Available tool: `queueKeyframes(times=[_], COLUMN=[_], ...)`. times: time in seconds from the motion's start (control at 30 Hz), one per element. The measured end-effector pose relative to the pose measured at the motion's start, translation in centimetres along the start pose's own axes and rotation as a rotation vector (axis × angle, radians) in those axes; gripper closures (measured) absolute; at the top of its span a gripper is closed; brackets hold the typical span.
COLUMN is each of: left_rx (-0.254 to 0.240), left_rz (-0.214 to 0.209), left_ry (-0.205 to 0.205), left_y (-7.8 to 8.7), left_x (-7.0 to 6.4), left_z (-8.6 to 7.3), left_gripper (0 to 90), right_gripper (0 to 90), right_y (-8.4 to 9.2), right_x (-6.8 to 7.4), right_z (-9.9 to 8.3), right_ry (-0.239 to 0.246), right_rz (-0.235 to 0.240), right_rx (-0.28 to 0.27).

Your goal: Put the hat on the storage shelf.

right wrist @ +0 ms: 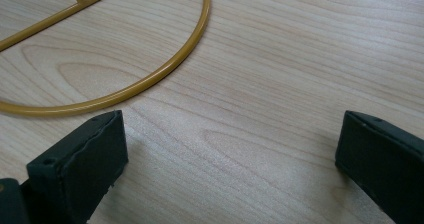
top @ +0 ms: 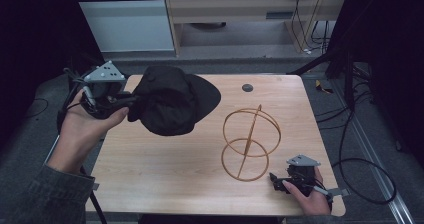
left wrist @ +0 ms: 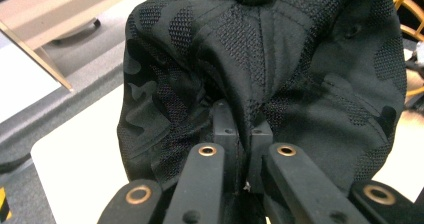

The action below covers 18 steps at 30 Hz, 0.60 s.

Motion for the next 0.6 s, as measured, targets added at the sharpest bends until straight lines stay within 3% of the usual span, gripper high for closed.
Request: queueKeyframes(times=[0.27,0.6], left_rx=[-0.043,-0.082], left_rz=[0.003,-0.040], left_ry=[-0.042,-0.074], left_y=[0.6,0.3], left_x=[-1.6,-4.0], left_z=[2.8,6.0], left_gripper=[87.6,87.6], right_gripper=[0.5,0.4], right_y=[0.0,0.0], right_x=[0.0,0.0], right_z=[0.0,0.0], right_ry=[-0.001,-0.002], right_rz=[0.001,0.002], right_rx=[0.000,0.000])
Point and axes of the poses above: each handheld gripper's, and its own axes: y roughly backward along the jaws, z roughly out of its top, x roughly to its left, the point moved 7 cm from there along -y, roughly forward along the jaws, and after that the axes turned 14 degrees about x, right-handed, at the moved point
